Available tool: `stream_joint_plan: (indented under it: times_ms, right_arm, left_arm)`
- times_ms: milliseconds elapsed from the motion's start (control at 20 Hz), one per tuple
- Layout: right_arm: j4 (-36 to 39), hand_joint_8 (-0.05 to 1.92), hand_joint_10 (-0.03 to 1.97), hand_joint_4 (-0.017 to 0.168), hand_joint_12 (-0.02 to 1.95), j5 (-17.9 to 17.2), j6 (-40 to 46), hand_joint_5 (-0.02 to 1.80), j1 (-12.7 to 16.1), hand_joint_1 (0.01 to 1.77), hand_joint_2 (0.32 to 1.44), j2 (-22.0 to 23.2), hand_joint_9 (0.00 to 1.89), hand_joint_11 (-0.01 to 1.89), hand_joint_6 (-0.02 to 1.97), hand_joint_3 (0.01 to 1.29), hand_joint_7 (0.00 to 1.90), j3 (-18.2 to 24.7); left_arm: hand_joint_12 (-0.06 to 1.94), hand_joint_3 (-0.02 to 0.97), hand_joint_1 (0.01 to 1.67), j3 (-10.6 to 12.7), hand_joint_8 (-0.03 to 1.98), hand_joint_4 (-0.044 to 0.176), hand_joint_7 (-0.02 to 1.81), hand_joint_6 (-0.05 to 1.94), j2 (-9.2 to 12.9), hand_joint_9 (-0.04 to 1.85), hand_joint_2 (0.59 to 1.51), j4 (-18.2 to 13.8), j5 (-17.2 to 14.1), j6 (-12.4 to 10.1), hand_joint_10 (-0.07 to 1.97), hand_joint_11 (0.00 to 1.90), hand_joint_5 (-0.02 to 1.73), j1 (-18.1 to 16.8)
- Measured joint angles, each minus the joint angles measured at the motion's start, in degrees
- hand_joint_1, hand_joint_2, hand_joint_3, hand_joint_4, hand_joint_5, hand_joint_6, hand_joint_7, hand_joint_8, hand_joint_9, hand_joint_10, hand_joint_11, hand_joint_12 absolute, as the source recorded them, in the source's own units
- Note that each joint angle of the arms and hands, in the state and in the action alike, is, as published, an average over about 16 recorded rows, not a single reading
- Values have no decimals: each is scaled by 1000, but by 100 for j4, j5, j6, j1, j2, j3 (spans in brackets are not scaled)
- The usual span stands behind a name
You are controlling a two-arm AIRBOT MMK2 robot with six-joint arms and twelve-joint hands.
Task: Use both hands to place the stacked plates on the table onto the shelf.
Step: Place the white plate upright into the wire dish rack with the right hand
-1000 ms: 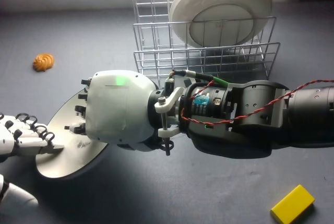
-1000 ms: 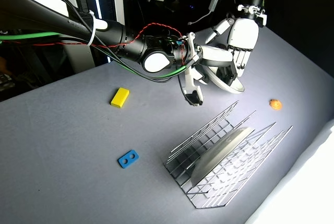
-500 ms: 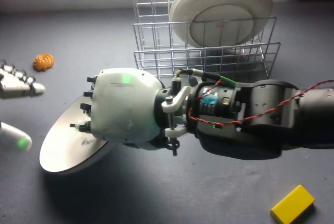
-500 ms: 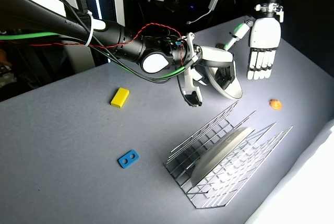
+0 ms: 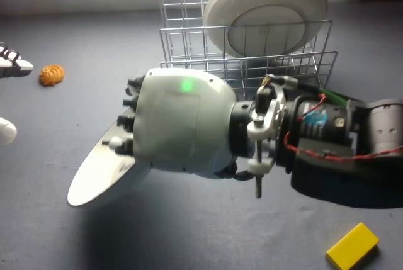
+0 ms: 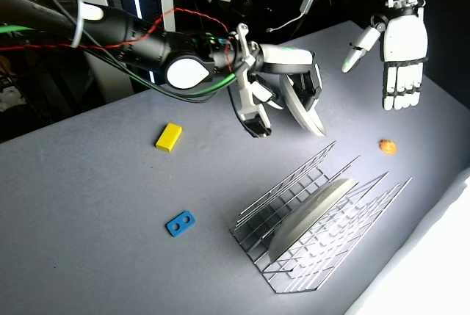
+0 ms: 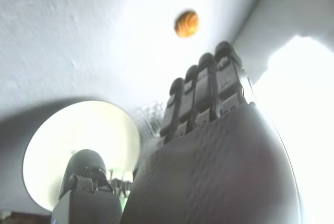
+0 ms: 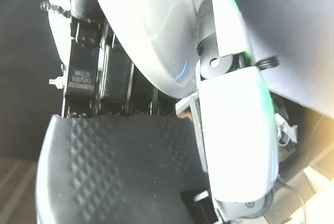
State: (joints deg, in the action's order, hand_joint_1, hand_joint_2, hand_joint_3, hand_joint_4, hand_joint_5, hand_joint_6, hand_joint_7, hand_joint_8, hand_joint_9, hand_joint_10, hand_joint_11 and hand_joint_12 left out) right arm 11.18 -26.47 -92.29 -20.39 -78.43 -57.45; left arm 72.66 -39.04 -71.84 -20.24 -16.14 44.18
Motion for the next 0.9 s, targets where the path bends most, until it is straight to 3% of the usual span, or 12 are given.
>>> stream_joint_plan:
  times_ms: [500, 900]
  right_arm:
    - [-526, 1086, 364, -4, 991, -232, 204, 764, 615, 1112, 1082, 1143, 1285, 998, 1138, 11, 1037, 815]
    - [-1063, 1108, 358, -5, 1028, -45, 1216, 781, 1175, 1124, 1075, 1832, 1283, 984, 1094, 12, 1024, 923]
  left_arm:
    - [8, 15, 17, 155, -1, 6, 20, 17, 150, 19, 1065, -360, -838, 61, 7, 18, 22, -140]
    - [8, 16, 17, 240, -1, 5, 19, 16, 242, 19, 1067, -581, -2056, 367, 8, 18, 21, -157]
